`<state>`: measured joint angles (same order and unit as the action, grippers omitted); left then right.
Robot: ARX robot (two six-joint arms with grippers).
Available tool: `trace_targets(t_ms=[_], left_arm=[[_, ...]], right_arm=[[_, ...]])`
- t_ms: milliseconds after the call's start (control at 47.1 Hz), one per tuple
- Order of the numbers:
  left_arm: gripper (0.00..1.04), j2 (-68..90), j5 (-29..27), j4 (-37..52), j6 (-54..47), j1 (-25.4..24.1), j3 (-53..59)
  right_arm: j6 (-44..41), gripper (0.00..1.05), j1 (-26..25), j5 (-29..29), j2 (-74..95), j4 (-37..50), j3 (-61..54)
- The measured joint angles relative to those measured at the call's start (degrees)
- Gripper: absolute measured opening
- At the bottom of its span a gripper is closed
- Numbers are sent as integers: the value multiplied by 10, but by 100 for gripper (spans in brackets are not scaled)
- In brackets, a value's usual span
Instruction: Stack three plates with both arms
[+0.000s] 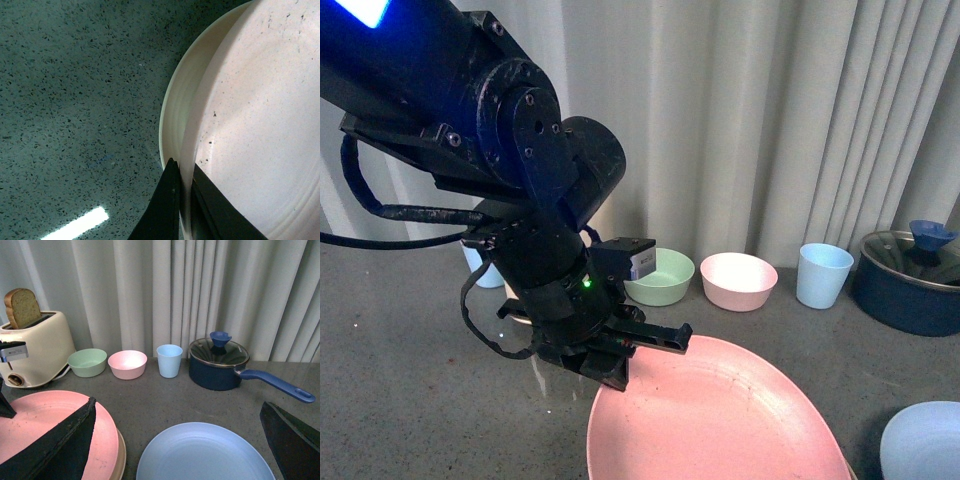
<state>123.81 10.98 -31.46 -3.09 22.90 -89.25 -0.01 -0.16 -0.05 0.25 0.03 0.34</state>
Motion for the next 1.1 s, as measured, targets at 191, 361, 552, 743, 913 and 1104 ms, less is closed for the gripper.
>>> trace_targets(t_ms=[191, 361, 552, 743, 913, 1104], left_arm=[[4, 12, 0, 2, 2, 5, -2], [4, 18, -1, 3, 2, 7, -7], [12, 21, 1, 4, 3, 9, -12], [44, 22, 1, 2, 2, 11, -22], [73, 16, 0, 3, -8, 8, -21], [98, -71, -19, 50, -67, -10, 11]], right_arm=[[0, 97, 0, 0, 0, 0, 0], [0, 97, 0, 0, 0, 0, 0], [0, 97, 0, 0, 0, 0, 0], [0, 97, 0, 0, 0, 0, 0], [0, 97, 0, 0, 0, 0, 0], [0, 97, 0, 0, 0, 0, 0]])
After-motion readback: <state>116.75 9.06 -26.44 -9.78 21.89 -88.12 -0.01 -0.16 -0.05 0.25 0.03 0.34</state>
